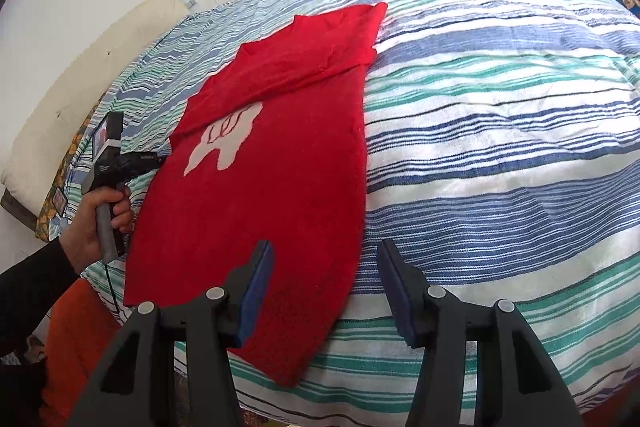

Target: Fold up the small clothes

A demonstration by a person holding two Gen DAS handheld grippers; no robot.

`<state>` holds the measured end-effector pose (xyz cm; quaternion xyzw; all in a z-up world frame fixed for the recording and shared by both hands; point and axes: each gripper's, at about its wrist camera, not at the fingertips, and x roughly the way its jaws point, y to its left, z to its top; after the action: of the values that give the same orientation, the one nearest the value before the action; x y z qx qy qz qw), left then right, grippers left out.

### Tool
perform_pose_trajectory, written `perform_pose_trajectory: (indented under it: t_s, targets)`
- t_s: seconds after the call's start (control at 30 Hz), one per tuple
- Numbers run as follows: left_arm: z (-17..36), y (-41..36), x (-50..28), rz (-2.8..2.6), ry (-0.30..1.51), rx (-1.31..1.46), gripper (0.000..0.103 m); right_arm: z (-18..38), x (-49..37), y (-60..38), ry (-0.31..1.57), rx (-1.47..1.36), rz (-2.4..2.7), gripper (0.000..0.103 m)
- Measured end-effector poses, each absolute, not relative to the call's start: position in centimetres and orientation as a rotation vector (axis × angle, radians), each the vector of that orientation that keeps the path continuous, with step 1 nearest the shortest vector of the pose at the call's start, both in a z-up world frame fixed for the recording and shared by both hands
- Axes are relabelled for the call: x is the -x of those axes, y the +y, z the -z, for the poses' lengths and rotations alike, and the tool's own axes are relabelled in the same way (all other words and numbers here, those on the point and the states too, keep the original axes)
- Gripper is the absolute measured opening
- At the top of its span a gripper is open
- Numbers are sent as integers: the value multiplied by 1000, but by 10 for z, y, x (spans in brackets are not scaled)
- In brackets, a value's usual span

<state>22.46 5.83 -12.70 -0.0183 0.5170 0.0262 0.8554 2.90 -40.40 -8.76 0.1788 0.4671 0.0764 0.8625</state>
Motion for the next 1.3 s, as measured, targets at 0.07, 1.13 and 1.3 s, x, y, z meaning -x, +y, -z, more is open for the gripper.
perform_pose_trajectory:
  t_s: [0.07,1.13,1.3]
  targets:
    - [112,63,-196,-64,1070,42,66,82,-26,-405,959,-353,-143,54]
    - [119,68,-84,-145,1030,-83,82,116,-17,-471,987,-508,126,82]
    - [122,67,-83,-148,1037,-89,82,116,-17,-472,987,-510,125,82]
